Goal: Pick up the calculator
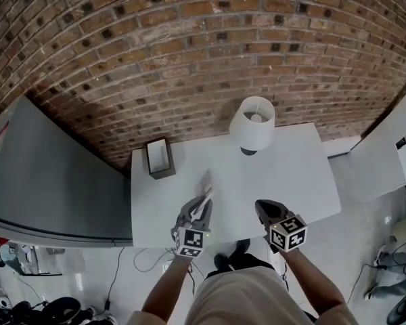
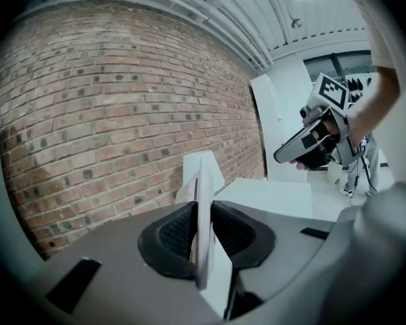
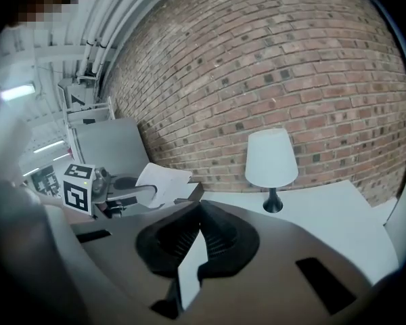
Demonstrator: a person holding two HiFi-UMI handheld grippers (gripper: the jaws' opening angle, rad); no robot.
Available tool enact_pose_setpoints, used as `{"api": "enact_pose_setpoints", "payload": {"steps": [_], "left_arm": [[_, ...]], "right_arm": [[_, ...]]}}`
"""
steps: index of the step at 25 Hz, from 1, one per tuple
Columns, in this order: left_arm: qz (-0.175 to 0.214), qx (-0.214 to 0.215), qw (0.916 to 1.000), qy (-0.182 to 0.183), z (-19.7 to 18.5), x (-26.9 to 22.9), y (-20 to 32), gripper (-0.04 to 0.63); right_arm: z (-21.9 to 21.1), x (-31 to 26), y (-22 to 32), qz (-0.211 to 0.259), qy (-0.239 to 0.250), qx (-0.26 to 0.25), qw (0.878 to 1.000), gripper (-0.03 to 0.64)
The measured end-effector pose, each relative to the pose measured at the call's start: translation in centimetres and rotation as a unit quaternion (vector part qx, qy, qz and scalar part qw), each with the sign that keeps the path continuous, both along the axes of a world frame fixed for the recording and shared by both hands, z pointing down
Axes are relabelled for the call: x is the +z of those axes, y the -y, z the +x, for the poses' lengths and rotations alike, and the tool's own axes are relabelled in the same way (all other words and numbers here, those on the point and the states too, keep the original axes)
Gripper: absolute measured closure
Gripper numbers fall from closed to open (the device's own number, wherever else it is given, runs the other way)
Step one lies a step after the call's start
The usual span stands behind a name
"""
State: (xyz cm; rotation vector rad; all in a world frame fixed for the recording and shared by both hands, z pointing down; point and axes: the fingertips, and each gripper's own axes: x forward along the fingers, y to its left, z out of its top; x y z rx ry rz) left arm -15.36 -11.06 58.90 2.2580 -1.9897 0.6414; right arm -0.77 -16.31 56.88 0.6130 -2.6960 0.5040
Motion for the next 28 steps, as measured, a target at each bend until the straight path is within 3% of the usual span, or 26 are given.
{"api": "enact_pose_setpoints", "payload": {"steps": [4,10,17,28], "left_arm": [[0.024,-0.004,0.9997,-0.009,-0.2,-2.0,-1.4,0.506],[0.026,-0.018,0.9993,-0.021,0.0,-3.0,-3.8,0.506],[0.024,-0.061,0.9974,-0.031,0.5,-3.5,-4.9,0.506],[0.049,-0.116,0.9906,-0.054,1.9,-6.6,-5.9,0.506]], "right_arm": [[1.1,-1.1,-2.3,0.005,0.002,0.017,1.000,0.604],[2.9,-2.2,-4.0,0.024,0.001,0.022,0.999,0.604],[5.3,-3.3,-2.4,0.034,0.007,0.013,0.999,0.604],[7.0,-6.2,1.0,0.094,0.015,-0.025,0.995,0.604]]}}
